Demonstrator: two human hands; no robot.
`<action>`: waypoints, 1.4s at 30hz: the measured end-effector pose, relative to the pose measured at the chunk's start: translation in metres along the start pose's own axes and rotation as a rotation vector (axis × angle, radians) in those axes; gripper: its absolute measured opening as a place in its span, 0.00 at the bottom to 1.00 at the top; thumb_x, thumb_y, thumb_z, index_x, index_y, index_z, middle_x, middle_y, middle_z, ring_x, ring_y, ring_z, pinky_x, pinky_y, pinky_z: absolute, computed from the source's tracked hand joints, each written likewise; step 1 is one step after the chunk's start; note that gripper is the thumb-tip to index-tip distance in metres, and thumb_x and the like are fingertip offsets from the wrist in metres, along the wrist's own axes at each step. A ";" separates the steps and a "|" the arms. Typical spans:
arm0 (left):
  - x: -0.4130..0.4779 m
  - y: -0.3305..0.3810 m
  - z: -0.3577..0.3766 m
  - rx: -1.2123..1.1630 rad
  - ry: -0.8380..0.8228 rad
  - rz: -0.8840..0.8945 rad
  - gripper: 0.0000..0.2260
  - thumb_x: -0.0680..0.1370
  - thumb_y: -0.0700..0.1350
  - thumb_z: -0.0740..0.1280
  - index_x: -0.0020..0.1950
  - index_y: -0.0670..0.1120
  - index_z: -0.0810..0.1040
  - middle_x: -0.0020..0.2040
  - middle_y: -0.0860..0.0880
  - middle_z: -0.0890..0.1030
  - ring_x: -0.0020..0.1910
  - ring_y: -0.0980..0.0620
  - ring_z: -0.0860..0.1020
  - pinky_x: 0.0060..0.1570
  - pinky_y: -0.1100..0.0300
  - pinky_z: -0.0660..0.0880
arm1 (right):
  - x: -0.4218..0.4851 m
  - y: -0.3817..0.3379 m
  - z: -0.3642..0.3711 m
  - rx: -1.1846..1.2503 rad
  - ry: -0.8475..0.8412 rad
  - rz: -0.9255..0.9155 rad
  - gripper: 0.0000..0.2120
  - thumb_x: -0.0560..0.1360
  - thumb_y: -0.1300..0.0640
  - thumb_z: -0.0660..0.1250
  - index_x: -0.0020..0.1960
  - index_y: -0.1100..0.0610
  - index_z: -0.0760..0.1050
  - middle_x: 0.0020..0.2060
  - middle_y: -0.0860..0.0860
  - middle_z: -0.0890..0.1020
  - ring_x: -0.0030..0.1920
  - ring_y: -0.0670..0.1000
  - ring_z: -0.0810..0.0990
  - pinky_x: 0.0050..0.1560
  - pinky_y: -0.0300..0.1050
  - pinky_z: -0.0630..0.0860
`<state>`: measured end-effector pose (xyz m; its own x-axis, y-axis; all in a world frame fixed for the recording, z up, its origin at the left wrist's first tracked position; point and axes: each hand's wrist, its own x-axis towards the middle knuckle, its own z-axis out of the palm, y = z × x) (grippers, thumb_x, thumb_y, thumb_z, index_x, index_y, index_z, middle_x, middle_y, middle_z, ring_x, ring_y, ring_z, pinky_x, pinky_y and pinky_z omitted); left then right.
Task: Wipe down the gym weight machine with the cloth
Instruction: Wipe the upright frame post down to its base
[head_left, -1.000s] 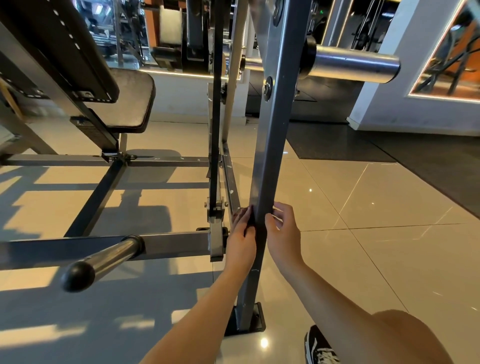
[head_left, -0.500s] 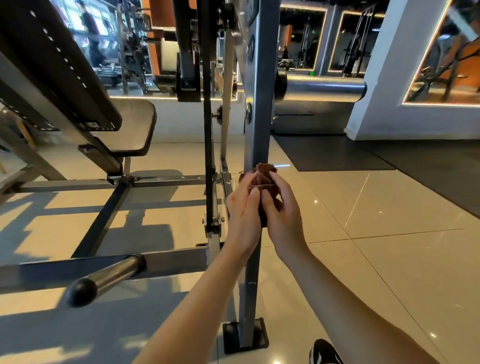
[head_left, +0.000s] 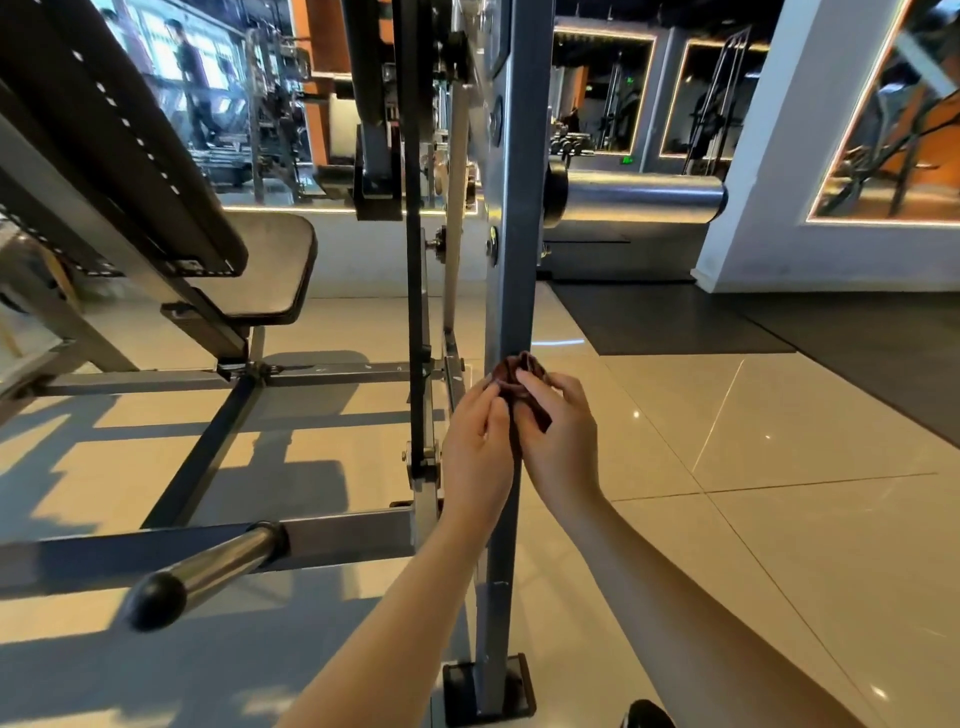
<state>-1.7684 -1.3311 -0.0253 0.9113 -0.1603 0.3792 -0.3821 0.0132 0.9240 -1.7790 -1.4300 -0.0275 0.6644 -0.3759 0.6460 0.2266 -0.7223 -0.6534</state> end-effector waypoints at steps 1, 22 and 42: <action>-0.007 -0.007 -0.001 -0.001 -0.009 -0.034 0.13 0.86 0.45 0.57 0.66 0.56 0.77 0.60 0.59 0.79 0.59 0.66 0.76 0.57 0.74 0.72 | -0.010 0.006 0.001 -0.003 -0.026 0.040 0.17 0.81 0.59 0.68 0.69 0.53 0.77 0.62 0.48 0.77 0.60 0.43 0.75 0.58 0.27 0.72; -0.117 -0.156 -0.005 0.055 -0.041 -0.553 0.10 0.87 0.49 0.55 0.62 0.62 0.72 0.51 0.69 0.75 0.49 0.75 0.72 0.43 0.79 0.66 | -0.122 0.089 0.026 0.122 -0.188 0.310 0.15 0.80 0.63 0.68 0.65 0.51 0.78 0.60 0.46 0.74 0.58 0.34 0.73 0.57 0.23 0.70; -0.165 -0.182 0.004 -0.118 -0.054 -0.613 0.18 0.86 0.48 0.57 0.74 0.65 0.65 0.61 0.68 0.72 0.60 0.67 0.73 0.57 0.69 0.73 | -0.196 0.100 0.042 0.276 -0.431 0.761 0.15 0.85 0.54 0.60 0.69 0.45 0.76 0.60 0.41 0.78 0.60 0.44 0.77 0.62 0.43 0.76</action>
<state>-1.8501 -1.3114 -0.2561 0.9495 -0.2227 -0.2213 0.2296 0.0121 0.9732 -1.8570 -1.4038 -0.2360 0.8998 -0.4041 -0.1645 -0.2560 -0.1836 -0.9491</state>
